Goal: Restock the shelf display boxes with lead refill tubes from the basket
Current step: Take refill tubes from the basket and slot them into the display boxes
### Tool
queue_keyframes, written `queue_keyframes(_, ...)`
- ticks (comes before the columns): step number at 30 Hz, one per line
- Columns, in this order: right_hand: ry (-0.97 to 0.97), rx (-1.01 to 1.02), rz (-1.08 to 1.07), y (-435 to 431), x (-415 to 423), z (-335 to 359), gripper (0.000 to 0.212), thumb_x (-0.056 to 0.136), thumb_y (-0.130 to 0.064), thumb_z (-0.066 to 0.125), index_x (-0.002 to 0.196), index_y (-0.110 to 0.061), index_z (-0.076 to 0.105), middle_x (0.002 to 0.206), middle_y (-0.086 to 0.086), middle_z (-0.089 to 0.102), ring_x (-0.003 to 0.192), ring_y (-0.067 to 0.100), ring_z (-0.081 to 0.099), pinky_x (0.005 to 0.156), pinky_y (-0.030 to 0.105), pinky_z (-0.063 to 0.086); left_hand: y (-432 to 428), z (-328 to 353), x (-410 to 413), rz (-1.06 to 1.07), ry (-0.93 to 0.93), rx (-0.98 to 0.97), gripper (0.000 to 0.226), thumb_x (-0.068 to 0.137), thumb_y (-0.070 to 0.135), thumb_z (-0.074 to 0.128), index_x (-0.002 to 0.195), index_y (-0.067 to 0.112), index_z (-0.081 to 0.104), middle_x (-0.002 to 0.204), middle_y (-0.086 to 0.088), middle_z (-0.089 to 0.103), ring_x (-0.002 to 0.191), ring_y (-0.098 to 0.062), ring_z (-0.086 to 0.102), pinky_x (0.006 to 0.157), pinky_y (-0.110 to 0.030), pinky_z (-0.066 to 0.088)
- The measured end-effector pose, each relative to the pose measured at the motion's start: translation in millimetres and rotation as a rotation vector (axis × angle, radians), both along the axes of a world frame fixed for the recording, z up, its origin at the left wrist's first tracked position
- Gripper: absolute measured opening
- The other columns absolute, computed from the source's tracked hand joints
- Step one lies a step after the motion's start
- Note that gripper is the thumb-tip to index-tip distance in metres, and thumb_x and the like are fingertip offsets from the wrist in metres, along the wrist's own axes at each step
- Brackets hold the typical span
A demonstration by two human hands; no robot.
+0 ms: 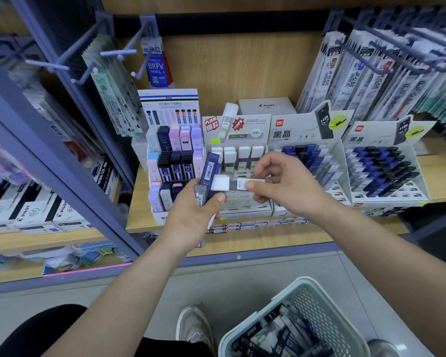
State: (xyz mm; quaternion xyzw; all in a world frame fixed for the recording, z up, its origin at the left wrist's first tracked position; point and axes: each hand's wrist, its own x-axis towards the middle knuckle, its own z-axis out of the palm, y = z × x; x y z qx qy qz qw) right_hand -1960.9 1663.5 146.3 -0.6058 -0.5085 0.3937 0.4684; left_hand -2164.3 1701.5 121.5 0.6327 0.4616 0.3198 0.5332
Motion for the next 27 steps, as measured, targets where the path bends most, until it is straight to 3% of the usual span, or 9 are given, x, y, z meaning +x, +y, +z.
queue_keyframes(3, -0.017, -0.076, 0.122, -6, -2, -2, 0.032, 0.088, -0.005, 0.073, 0.114, -0.019, 0.060, 0.088, 0.006, 0.066, 0.067, 0.030, 0.073, 0.065, 0.038, 0.060, 0, -1, 1, 0.001, 0.007, 0.013, 0.019, 0.098, 0.022, 0.061, 0.116, 0.017, 0.060, 0.081, 0.000, 0.065, 0.061, 0.001, 0.059, 0.057, -0.010, 0.043)
queue_keyframes(6, -0.074, -0.111, 0.251, -10, -6, -2, 0.044, 0.092, -0.005, 0.068, 0.127, -0.031, 0.057, 0.097, 0.007, 0.064, 0.069, 0.030, 0.073, 0.066, 0.035, 0.059, 0, -2, 1, -0.005, 0.004, 0.026, 0.018, 0.098, 0.023, 0.061, 0.115, 0.017, 0.059, 0.078, 0.003, 0.063, 0.060, -0.001, 0.058, 0.057, -0.011, 0.042)
queue_keyframes(10, -0.158, -0.059, 0.297, -10, -12, -6, 0.055, 0.092, -0.012, 0.070, 0.134, -0.042, 0.050, 0.081, -0.006, 0.061, 0.060, 0.015, 0.063, 0.062, 0.026, 0.050, 0, -2, 1, -0.016, 0.002, 0.030, 0.017, 0.099, 0.022, 0.061, 0.116, 0.020, 0.060, 0.079, 0.002, 0.063, 0.062, -0.002, 0.058, 0.059, -0.012, 0.044)
queue_keyframes(13, -0.210, -0.029, 0.318, -6, -12, -11, 0.059, 0.092, -0.011, 0.069, 0.137, -0.042, 0.047, 0.079, -0.006, 0.058, 0.068, 0.009, 0.057, 0.070, 0.025, 0.049, 1, -2, 0, -0.009, -0.004, 0.020, 0.018, 0.099, 0.021, 0.061, 0.117, 0.019, 0.060, 0.081, 0.003, 0.064, 0.063, -0.002, 0.059, 0.060, -0.013, 0.045)
queue_keyframes(18, -0.135, 0.027, 0.071, 9, 5, -1, 0.037, 0.091, -0.010, 0.070, 0.114, -0.032, 0.051, 0.089, 0.010, 0.067, 0.067, 0.017, 0.065, 0.062, 0.030, 0.053, 1, -3, -2, 0.007, -0.009, -0.026, 0.021, 0.099, 0.020, 0.060, 0.119, 0.020, 0.058, 0.102, -0.005, 0.072, 0.062, -0.001, 0.060, 0.059, -0.012, 0.048)
queue_keyframes(21, -0.284, 0.094, -0.114, 30, 24, -6, 0.027, 0.089, -0.015, 0.070, 0.102, -0.030, 0.052, 0.083, 0.005, 0.071, 0.072, 0.030, 0.070, 0.072, 0.046, 0.057, 1, -5, -3, 0.001, 0.016, -0.036, 0.022, 0.098, 0.021, 0.061, 0.120, 0.022, 0.058, 0.104, -0.004, 0.072, 0.062, -0.002, 0.060, 0.065, -0.020, 0.052)
queue_keyframes(27, -0.481, 0.111, -0.159, 68, 34, -15, 0.016, 0.089, -0.016, 0.069, 0.091, -0.024, 0.056, 0.090, -0.005, 0.067, 0.071, 0.014, 0.064, 0.060, 0.011, 0.044, 0, -7, -4, -0.032, 0.060, -0.016, 0.014, 0.099, 0.021, 0.061, 0.106, 0.032, 0.057, 0.102, -0.007, 0.069, 0.061, -0.002, 0.057, 0.071, -0.025, 0.051)
